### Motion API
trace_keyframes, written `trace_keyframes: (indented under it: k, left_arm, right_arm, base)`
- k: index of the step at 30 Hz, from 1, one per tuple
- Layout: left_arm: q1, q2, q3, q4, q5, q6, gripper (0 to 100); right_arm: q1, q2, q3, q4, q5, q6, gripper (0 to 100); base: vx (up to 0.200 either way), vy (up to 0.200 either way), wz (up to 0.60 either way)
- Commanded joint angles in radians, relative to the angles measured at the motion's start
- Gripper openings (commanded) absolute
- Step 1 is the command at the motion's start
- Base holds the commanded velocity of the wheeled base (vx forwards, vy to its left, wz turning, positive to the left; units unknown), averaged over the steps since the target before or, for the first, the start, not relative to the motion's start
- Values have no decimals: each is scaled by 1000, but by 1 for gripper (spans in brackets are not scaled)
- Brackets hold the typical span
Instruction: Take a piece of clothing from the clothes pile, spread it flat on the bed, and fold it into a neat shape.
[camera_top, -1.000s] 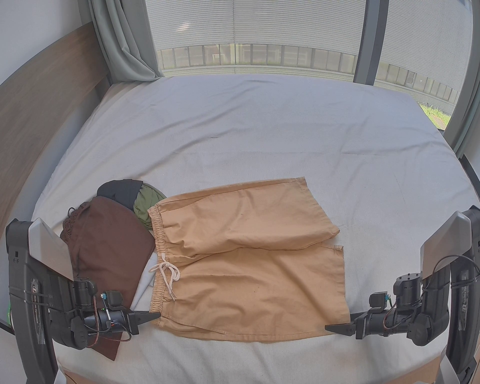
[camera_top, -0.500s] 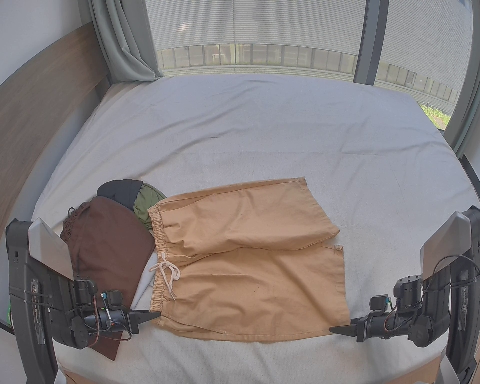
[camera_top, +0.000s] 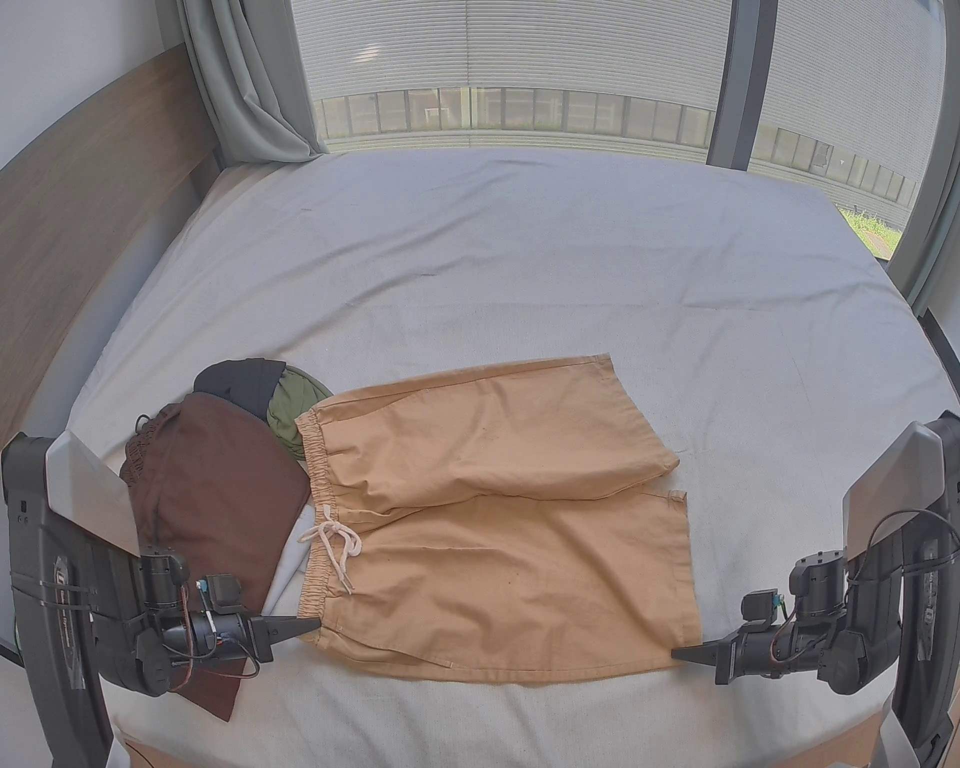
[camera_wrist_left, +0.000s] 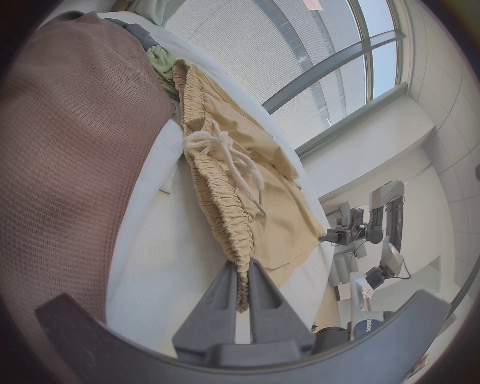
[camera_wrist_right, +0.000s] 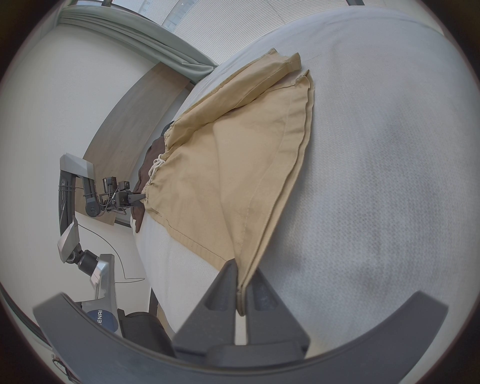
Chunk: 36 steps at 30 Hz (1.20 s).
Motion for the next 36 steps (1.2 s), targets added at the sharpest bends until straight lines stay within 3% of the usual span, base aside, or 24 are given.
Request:
trace_keyframes:
  k: [1, 5, 14, 25, 36]
  left_arm:
    - [2, -71, 44, 0, -22, -44, 0]
    - [10, -87, 73, 0, -24, -51, 0]
    - [17, -87, 128, 0, -28, -36, 0]
    - [31, -78, 191, 1, -48, 76, 0]
    - [25, -88, 163, 0, -54, 55, 0]
  right_arm:
    - [0, -18, 19, -1, 2, -4, 0]
    - [3, -26, 31, -1, 4, -6, 0]
    - [-25, -24, 61, -1, 50, -105, 0]
    - [-32, -23, 87, -1, 62, -153, 0]
    - [-29, -72, 35, -1, 74, -101, 0]
  base:
    - [0, 0, 0]
    - [0, 0, 0]
    - [0, 0, 0]
    - [0, 0, 0]
    - [0, 0, 0]
